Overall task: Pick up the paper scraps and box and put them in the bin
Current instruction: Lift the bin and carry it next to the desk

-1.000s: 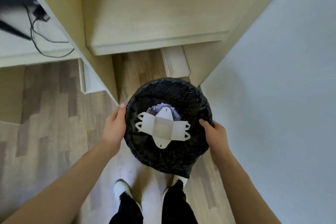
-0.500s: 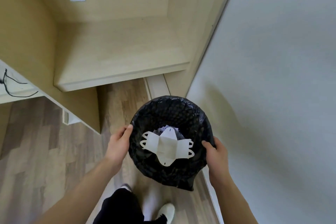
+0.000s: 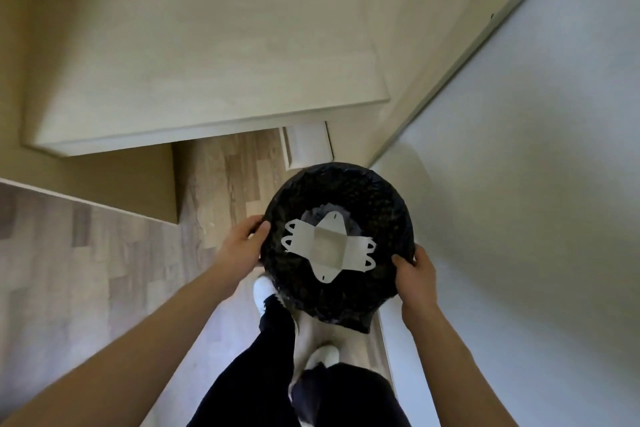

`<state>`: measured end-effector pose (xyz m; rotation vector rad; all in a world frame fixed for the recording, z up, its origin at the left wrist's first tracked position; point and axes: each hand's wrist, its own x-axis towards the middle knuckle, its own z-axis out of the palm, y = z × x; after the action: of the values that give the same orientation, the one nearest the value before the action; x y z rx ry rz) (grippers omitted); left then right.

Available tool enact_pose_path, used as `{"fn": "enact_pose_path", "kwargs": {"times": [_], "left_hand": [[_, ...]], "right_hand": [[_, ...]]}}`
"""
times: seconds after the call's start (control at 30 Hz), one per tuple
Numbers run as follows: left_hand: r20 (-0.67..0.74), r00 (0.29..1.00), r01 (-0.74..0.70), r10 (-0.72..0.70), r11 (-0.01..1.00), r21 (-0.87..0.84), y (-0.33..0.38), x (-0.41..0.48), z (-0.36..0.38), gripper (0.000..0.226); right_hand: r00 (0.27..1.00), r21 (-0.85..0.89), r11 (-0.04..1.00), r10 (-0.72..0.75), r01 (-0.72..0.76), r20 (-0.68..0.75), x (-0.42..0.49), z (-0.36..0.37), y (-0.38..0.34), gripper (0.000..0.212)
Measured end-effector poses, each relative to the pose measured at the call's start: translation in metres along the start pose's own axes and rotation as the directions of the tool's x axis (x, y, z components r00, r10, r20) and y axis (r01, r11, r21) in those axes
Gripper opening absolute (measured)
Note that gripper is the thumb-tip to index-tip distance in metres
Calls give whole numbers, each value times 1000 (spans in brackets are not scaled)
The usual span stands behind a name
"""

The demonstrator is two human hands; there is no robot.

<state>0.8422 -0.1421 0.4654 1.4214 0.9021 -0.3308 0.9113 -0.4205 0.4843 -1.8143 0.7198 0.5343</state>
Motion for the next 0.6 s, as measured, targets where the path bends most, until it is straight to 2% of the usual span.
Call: {"fn": "enact_pose_path", "kwargs": {"times": [0.17, 0.27, 0.4, 0.5, 0.6], "left_hand": [[-21, 998, 58, -57, 998, 34, -19, 80, 22, 25], [-34, 996, 87, -86, 995, 45, -35, 133, 46, 26], [-88, 975, 205, -203, 979, 16, -98, 218, 78, 30], [-120, 963, 246, -243, 969, 16, -154, 272, 97, 28], [-116, 955, 276, -272, 961, 21, -201, 317, 117, 33]], "right_hand": [[995, -15, 996, 94, -93, 32, 96, 26, 13, 35], [991, -45, 990, 132, -132, -1, 160, 41, 31, 37], [987, -118, 980, 163, -160, 9, 254, 70, 82, 42], [985, -143, 975, 168, -170, -29, 318, 90, 132, 47], [978, -167, 964, 202, -208, -54, 368, 108, 176, 43]]}}
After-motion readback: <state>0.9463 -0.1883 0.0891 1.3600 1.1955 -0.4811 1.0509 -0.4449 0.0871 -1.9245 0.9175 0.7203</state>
